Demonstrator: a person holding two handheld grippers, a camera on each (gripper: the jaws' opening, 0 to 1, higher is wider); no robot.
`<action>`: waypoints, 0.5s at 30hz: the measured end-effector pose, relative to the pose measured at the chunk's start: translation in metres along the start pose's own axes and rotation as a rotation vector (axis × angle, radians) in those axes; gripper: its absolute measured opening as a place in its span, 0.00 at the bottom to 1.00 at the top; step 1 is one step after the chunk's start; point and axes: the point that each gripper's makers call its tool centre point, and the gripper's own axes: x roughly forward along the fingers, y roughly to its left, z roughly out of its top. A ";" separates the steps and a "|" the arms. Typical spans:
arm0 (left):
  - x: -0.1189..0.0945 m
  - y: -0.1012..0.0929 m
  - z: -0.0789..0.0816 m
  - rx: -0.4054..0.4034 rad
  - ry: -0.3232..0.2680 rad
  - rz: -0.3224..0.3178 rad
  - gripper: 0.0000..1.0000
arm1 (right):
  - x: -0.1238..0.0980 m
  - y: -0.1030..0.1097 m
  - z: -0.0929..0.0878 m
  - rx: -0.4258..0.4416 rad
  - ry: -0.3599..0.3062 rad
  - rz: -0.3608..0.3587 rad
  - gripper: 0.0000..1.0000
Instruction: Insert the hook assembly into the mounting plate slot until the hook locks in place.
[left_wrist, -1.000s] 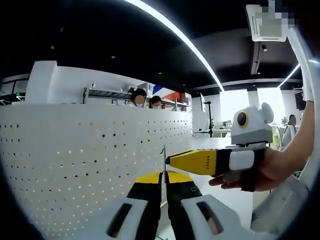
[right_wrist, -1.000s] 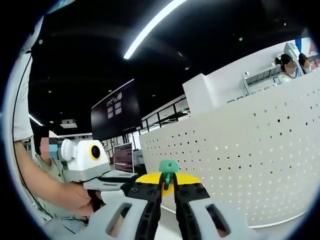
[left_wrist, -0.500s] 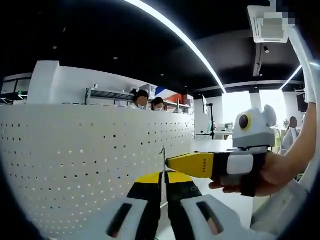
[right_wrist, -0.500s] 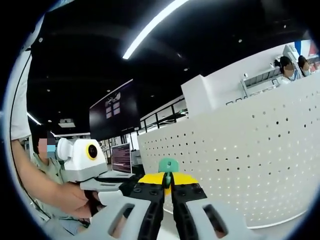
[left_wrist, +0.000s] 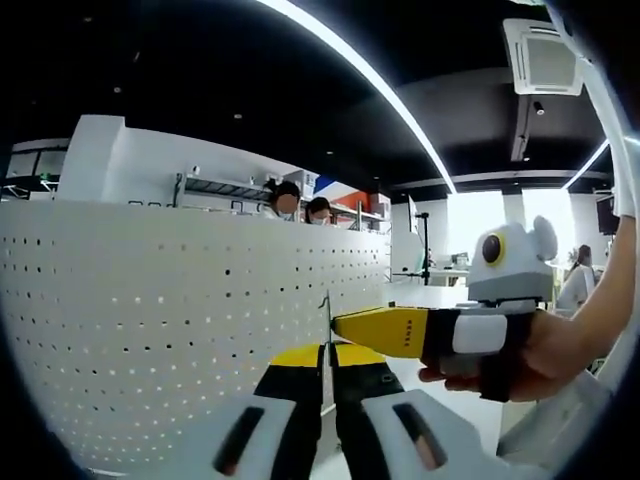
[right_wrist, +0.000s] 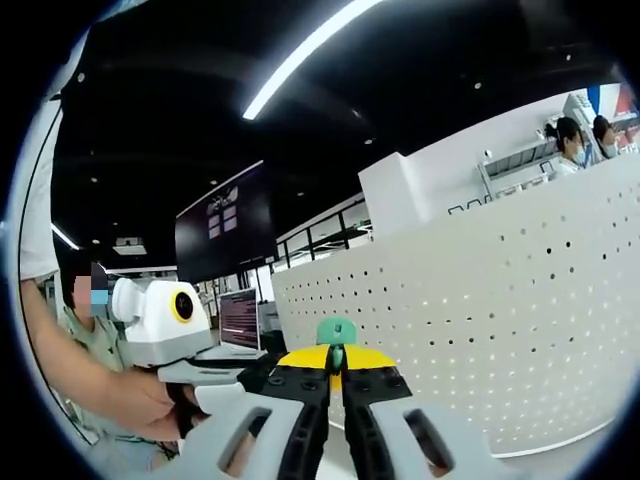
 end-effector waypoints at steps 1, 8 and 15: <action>0.000 0.000 0.000 0.000 0.000 0.000 0.02 | 0.000 0.000 0.000 -0.001 0.000 0.000 0.00; 0.000 0.000 0.000 -0.003 0.002 0.002 0.04 | 0.001 0.002 0.001 -0.015 0.006 0.002 0.00; -0.002 0.003 -0.008 -0.013 0.035 0.007 0.16 | 0.001 0.001 0.000 -0.010 0.010 0.002 0.00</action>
